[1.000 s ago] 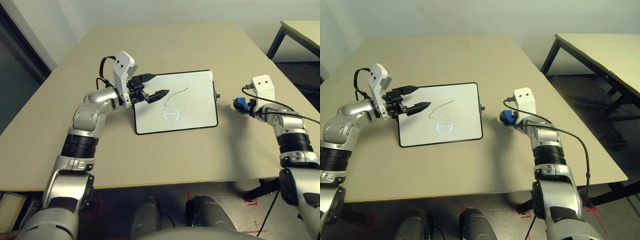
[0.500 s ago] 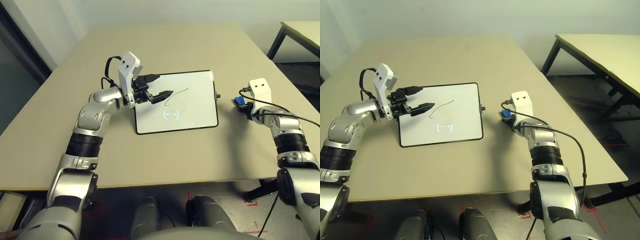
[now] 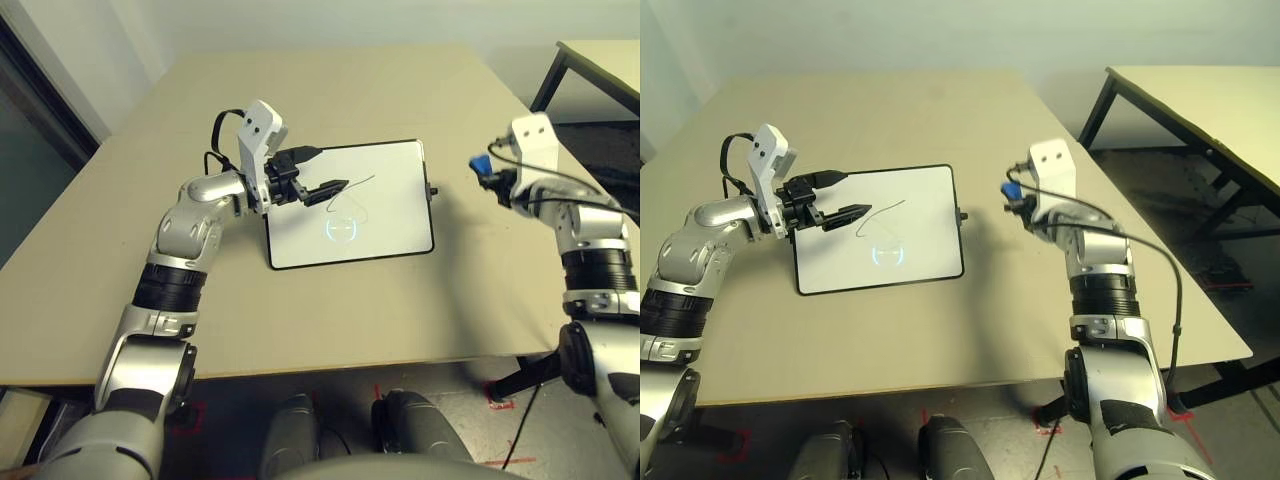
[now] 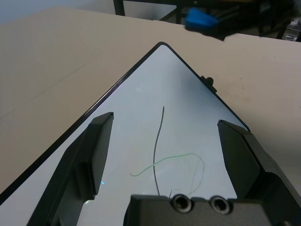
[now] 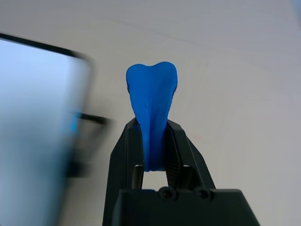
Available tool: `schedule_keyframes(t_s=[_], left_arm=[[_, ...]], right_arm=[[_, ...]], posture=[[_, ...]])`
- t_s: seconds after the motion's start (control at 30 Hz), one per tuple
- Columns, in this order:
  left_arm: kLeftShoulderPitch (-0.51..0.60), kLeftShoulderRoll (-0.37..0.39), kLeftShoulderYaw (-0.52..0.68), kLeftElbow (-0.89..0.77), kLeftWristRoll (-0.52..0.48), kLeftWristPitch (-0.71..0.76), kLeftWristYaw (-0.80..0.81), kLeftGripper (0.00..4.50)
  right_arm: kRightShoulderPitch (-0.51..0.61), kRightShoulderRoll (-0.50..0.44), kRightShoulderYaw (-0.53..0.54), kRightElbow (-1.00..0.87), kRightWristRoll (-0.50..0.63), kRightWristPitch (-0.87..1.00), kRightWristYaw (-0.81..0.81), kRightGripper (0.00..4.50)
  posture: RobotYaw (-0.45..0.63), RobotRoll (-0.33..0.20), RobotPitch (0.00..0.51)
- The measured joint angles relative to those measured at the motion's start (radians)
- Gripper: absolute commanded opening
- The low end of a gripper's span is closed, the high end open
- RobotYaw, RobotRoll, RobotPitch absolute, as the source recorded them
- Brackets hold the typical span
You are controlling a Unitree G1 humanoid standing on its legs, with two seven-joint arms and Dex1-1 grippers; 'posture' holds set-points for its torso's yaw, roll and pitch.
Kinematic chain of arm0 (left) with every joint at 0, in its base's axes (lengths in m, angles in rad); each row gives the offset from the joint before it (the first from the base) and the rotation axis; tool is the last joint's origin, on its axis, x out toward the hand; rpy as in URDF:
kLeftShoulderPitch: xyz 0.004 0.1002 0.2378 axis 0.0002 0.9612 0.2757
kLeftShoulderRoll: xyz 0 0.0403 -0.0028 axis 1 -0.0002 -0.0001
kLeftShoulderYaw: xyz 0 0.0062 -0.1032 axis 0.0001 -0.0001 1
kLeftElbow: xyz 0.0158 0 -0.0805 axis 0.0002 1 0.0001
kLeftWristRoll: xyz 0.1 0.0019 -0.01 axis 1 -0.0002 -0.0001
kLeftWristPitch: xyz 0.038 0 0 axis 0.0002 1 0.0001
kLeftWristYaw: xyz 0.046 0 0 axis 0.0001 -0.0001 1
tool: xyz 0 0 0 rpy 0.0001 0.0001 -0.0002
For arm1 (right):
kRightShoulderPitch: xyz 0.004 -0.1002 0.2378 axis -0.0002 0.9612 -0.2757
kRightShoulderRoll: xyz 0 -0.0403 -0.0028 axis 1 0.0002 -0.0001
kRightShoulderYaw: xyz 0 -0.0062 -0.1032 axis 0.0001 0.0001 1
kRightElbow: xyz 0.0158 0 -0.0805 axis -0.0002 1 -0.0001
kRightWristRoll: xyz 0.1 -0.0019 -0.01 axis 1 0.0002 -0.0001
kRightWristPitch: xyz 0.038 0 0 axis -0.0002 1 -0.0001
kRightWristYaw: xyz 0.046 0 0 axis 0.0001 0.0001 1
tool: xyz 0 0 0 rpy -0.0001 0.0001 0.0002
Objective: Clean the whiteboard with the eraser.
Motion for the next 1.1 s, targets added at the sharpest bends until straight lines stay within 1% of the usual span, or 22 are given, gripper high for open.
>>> schedule_keyframes(t_s=[0.1, 0.2, 0.3, 0.5, 0.6, 0.8, 0.93, 1.0, 1.1], left_arm=[[-0.004, 0.007, -0.006, 0.007, 0.003, 0.015, -0.017, 4.50], [-0.005, 0.031, -0.027, 0.008, 0.018, 0.019, -0.046, 4.50], [-0.005, 0.047, -0.040, 0.007, 0.028, 0.030, -0.067, 4.50], [-0.004, 0.052, -0.042, 0.003, 0.036, 0.047, -0.079, 4.50], [-0.003, 0.052, -0.042, -0.015, 0.037, 0.059, -0.078, 4.50], [0.004, 0.058, -0.041, -0.040, 0.037, 0.076, -0.073, 4.50], [0.009, 0.060, -0.040, -0.056, 0.036, 0.084, -0.070, 4.50], [0.010, 0.060, -0.040, -0.059, 0.036, 0.085, -0.069, 4.50], [0.012, 0.060, -0.040, -0.062, 0.036, 0.089, -0.067, 4.50]], right_arm=[[0.000, 0.006, 0.078, -0.081, 0.025, 0.080, 0.044, 0.60], [-0.001, 0.022, 0.146, -0.110, 0.027, 0.107, 0.070, 0.60], [-0.022, 0.046, 0.222, -0.079, 0.006, 0.082, 0.083, 0.60], [-0.047, 0.087, 0.302, 0.010, -0.036, 0.022, 0.095, 0.60], [-0.047, 0.102, 0.345, 0.020, -0.051, 0.019, 0.108, 0.60], [-0.047, 0.103, 0.366, 0.026, -0.066, 0.010, 0.125, 0.60], [-0.098, 0.105, 0.363, 0.121, -0.094, -0.052, 0.118, 0.60], [-0.131, 0.105, 0.342, 0.170, -0.111, -0.089, 0.101, 0.60], [-0.140, 0.108, 0.330, 0.205, -0.124, -0.113, 0.097, 0.60]], posture=[[-0.10, 0.000, 0.009], [-0.10, 0.000, 0.008], [-0.09, 0.000, 0.008], [-0.07, 0.000, 0.011], [-0.06, 0.000, 0.016], [-0.05, 0.000, 0.017], [-0.05, 0.000, 0.016], [-0.05, 0.000, 0.015], [-0.05, 0.000, 0.014]])
